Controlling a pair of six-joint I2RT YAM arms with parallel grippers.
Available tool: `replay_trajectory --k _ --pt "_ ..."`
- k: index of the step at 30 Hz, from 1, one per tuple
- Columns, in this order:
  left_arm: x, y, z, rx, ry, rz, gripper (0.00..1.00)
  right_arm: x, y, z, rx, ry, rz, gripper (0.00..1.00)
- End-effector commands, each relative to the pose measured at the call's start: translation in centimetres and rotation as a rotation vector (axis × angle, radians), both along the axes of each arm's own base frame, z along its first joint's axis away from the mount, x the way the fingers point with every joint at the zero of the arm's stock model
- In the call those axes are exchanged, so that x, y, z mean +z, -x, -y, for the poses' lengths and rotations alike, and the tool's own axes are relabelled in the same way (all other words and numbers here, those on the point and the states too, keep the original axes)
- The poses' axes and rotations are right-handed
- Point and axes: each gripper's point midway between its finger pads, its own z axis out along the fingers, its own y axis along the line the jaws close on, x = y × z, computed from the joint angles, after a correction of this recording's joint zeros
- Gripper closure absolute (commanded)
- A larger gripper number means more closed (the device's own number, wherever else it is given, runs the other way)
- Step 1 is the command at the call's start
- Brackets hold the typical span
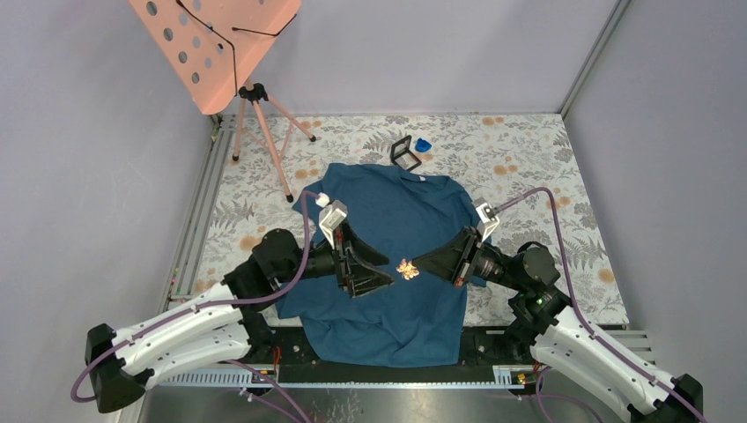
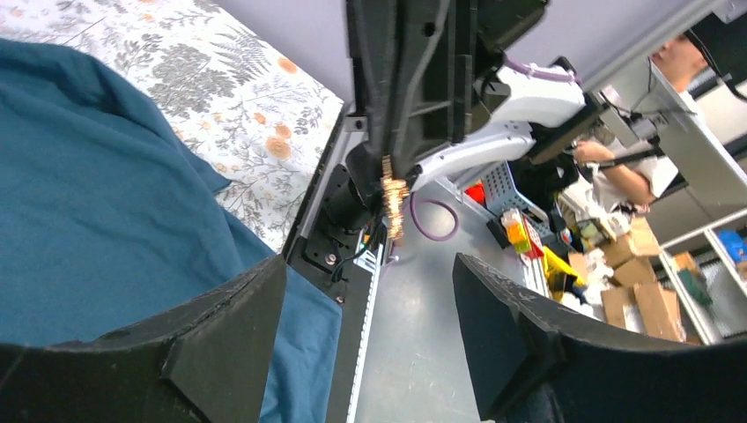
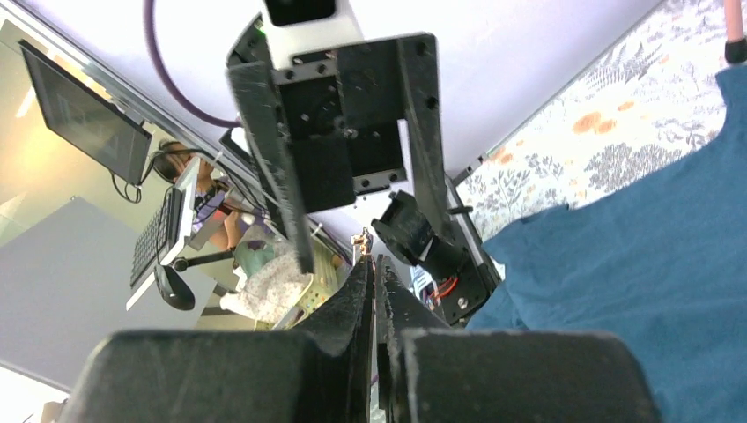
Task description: Pin the brooch onto the clothing
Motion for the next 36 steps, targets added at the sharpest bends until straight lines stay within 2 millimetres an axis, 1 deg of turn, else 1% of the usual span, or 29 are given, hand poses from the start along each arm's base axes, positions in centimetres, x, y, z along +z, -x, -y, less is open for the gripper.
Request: replay_trajectory --k 1,2,3,4,5,15,19,27,30,32,35,36 --pt "2.0 -2.3 0.4 0.121 0.119 -0.074 0.29 3.6 -0.1 0.5 -0.04 -0.116 0.097 1.0" --pt "2.2 -2.2 0.5 0.113 0.137 -0.085 0.33 3.6 -0.2 0.5 -0.043 -0.12 0.099 1.0" --pt "2.4 -2.1 0.7 0.106 0.149 -0.096 0.4 3.6 -0.3 0.5 -0.046 -0.121 0.098 1.0" --pt "2.5 -1.9 1.0 0.097 0.151 -0.098 0.44 3.7 -0.3 0.5 -0.048 -0.122 0.099 1.0" --pt "2.6 -1.7 1.2 0.085 0.15 -0.095 0.45 3.6 -0.4 0.5 -0.048 -0.12 0.096 1.0" --pt "3.2 -0.8 2.1 0.045 0.159 -0.082 0.45 3.2 -0.7 0.3 -0.057 -0.104 0.094 1.0" --pt "3.0 -1.1 2.4 0.055 0.149 -0.092 0.48 3.3 -0.7 0.3 -0.054 -0.103 0.096 1.0" --pt "3.0 -1.5 2.9 0.064 0.155 -0.108 0.7 3.0 -0.7 0.2 -0.053 -0.083 0.096 1.0" --pt "2.9 -1.6 2.9 0.069 0.155 -0.111 0.76 2.5 -0.8 0.1 -0.055 -0.064 0.097 1.0" --pt "2.8 -1.6 3.0 0.068 0.154 -0.114 0.83 2.3 -0.8 0.1 -0.057 -0.05 0.098 1.0" --pt "2.6 -1.6 3.0 0.072 0.148 -0.116 0.97 2.0 -0.7 0.2 -0.056 -0.034 0.095 1.0" --pt "2.5 -1.6 3.0 0.073 0.145 -0.117 1.0 2.0 -0.7 0.2 -0.056 -0.032 0.094 0.94"
